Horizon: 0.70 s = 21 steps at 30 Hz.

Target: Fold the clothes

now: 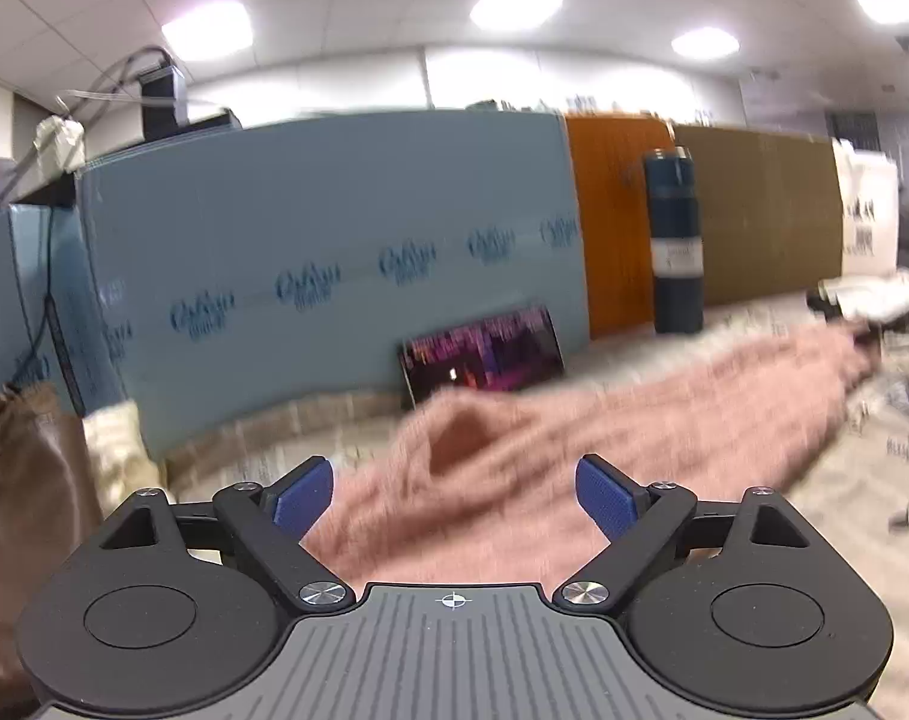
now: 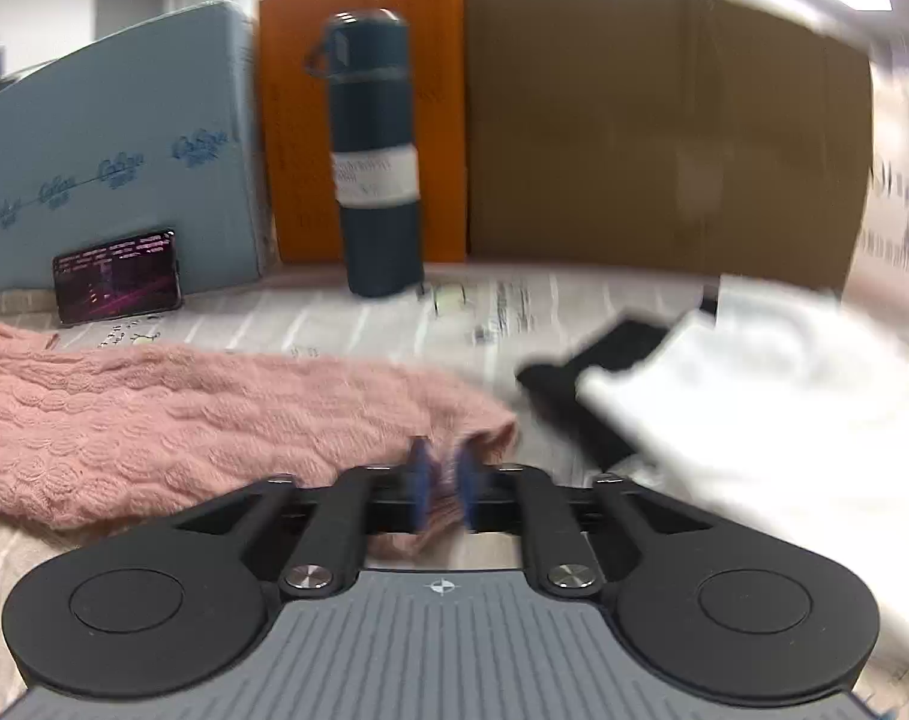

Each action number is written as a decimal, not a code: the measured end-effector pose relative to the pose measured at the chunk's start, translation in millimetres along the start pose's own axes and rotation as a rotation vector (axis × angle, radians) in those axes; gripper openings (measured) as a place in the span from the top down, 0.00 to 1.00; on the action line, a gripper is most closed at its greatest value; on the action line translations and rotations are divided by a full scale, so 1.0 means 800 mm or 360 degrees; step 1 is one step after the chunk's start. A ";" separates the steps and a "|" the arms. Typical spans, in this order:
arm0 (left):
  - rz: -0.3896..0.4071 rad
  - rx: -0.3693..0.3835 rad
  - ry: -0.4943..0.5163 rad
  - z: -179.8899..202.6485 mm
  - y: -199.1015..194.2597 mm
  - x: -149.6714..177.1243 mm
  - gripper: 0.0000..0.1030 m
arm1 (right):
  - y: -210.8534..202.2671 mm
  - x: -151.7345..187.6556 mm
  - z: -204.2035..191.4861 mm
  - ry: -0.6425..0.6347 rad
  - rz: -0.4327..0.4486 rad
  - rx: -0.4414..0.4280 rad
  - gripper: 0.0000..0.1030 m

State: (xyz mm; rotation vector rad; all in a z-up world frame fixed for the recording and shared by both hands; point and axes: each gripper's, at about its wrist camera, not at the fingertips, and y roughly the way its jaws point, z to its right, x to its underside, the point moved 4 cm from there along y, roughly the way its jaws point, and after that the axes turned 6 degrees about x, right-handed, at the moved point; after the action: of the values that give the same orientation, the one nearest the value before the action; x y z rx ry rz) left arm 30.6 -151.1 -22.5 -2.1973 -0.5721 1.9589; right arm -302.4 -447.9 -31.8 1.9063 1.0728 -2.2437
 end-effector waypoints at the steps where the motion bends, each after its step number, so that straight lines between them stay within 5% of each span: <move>1: -0.0008 -0.0011 0.0007 -0.001 0.003 0.000 0.12 | -0.005 -0.007 -0.004 -0.0033 0.0045 0.0018 0.95; 9: -0.0026 0.0122 0.0331 0.000 0.064 -0.035 0.12 | -0.024 -0.062 -0.016 0.0003 0.0372 0.0140 0.96; 12: -0.0163 0.0449 0.0208 -0.021 0.104 -0.050 0.12 | -0.008 -0.059 -0.019 0.0000 0.0337 0.0213 0.96; 15: -0.0232 0.0548 -0.0067 -0.054 0.129 -0.060 0.13 | 0.021 -0.040 -0.011 0.0012 0.0152 0.0277 0.95; 17: -0.0233 0.0597 -0.0198 -0.072 0.134 -0.061 0.13 | 0.026 -0.033 -0.002 0.0061 0.0113 0.0321 0.88; 19: -0.0256 0.0648 -0.0265 -0.085 0.140 -0.058 0.14 | 0.019 -0.038 -0.003 0.0054 0.0185 0.0380 0.45; 21: -0.0315 0.0733 -0.0264 -0.087 0.147 -0.055 0.17 | 0.009 -0.048 -0.023 -0.0002 0.0305 0.0345 0.40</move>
State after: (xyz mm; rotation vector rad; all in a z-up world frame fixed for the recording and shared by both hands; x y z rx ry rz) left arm 116.9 -265.6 -13.6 -1.6522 -0.3020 1.9415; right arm -273.5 -460.4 -2.4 1.9849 0.6357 -2.3321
